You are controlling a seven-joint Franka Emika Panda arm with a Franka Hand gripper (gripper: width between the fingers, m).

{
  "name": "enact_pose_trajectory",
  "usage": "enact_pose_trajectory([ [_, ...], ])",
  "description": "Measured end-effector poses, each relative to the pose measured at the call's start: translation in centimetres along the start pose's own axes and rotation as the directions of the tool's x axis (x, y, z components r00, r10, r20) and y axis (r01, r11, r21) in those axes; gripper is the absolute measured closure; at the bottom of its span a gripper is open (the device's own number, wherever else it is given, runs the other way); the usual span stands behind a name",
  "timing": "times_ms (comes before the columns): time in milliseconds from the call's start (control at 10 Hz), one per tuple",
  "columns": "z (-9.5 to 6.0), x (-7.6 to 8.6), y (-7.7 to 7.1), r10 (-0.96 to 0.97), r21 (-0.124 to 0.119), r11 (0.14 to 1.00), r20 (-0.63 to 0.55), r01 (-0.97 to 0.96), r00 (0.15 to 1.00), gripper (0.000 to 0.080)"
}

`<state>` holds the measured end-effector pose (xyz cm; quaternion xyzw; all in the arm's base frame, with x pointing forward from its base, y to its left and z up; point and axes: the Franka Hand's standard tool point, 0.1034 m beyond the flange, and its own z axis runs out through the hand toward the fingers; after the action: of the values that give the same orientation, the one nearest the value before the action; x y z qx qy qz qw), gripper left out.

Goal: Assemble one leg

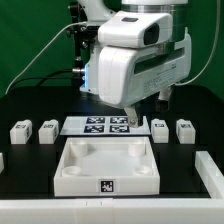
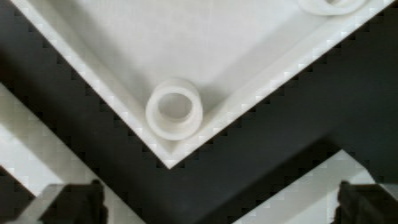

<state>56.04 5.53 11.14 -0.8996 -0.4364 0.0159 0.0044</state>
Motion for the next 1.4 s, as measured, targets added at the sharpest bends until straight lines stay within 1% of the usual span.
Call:
enact_pose_trajectory([
  [600,0.1,0.0,0.0,0.000,0.001,1.000,0.000,0.000,1.000,0.0149],
  [800,0.1,0.0,0.0,-0.042,0.001,0.999,0.001,0.042,0.999,0.0149],
  [900,0.2,-0.3,-0.2,-0.044,-0.001,0.999,-0.001,0.044,0.999,0.0149],
  [1000,0.6,-1.5,-1.1,-0.101,0.004,0.995,0.007,0.101,0.995,0.0149],
  [1200,1.5,-4.3,-2.6,-0.366,0.027,0.930,0.015,0.365,0.931,0.0149],
  [1300,1.9,-5.1,-2.8,-0.434,0.039,0.900,0.015,0.434,0.901,0.0149],
  [1400,1.8,-4.8,-2.6,-0.465,0.036,0.885,0.013,0.464,0.885,0.0149],
])
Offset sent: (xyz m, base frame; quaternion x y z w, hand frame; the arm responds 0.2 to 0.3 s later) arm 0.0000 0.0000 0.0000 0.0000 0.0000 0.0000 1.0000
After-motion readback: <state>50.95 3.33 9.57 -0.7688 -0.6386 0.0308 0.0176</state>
